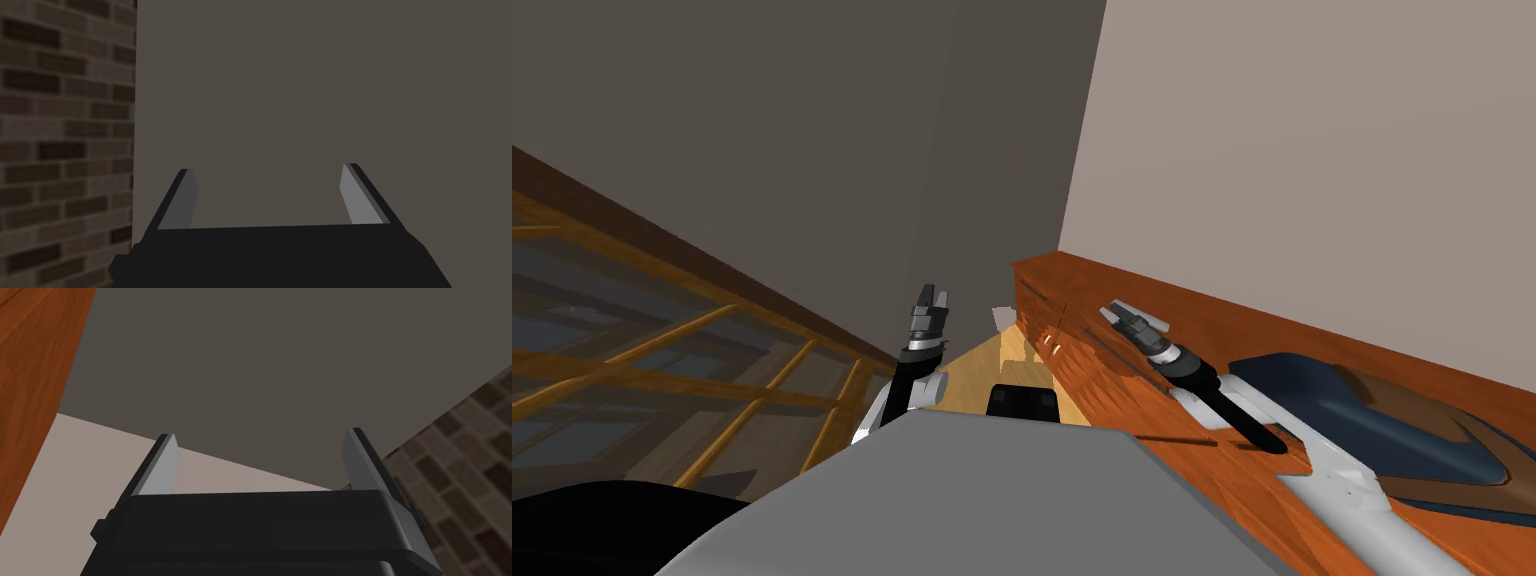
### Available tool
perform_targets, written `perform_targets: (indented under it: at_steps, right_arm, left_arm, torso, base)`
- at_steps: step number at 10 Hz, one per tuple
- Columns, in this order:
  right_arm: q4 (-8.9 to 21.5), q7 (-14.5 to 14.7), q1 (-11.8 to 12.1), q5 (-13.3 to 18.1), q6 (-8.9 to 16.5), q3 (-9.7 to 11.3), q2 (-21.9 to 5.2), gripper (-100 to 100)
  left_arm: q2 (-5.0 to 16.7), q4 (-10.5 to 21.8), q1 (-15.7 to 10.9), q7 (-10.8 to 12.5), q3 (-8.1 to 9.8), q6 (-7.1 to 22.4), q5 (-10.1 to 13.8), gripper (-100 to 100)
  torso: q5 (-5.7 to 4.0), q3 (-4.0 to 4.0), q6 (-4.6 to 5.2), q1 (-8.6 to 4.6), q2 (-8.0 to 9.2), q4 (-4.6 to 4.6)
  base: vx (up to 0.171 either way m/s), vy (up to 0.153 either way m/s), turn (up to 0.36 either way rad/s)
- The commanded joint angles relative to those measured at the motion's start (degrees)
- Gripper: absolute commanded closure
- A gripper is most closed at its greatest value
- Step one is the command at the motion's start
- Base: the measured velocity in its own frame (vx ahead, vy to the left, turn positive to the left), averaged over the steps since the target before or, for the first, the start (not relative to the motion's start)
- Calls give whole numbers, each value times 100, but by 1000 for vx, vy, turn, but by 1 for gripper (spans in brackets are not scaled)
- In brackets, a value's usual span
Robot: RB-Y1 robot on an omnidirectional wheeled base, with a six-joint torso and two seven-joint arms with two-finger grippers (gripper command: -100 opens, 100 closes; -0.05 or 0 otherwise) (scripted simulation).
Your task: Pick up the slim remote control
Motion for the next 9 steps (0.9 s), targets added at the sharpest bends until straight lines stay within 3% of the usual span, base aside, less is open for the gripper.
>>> perform_targets:
  at_steps: [1,2,3,5,8,9]
  right_arm:
    - [215,-95,8,47,-95,-70,-286,-100]
    - [215,-95,8,47,-95,-70,-463,-100]
    - [433,-180,20,102,-184,-132,-639,-100]
    - [433,-180,20,102,-184,-132,-914,-100]
    - [895,-324,80,241,-359,-244,-1464,-100]
    - [895,-324,80,241,-359,-244,-1646,-100]
  left_arm:
    - [0,0,0,0,0,0,0,0]
    - [0,0,-1,0,-1,0,0,0]
    - [0,0,0,0,0,0,0,0]
    - [0,0,0,0,0,0,0,0]
    - [0,0,0,0,0,0,0,0]
    - [0,0,-1,0,0,0,0,0]
  torso:
    - [0,0,0,0,0,0]
    - [1,-1,-7,2,0,-1]
    - [0,0,-1,-1,0,0]
    - [-1,2,-1,-5,4,1]
    - [-1,-2,-1,-5,-4,-1]
    - [-1,-2,-5,-6,-3,-1]
  base:
    - [-35,8,217]
    - [-32,-6,119]
    - [-46,-16,175]
    - [-29,-12,48]
    - [-27,-14,160]
    - [-30,-22,84]
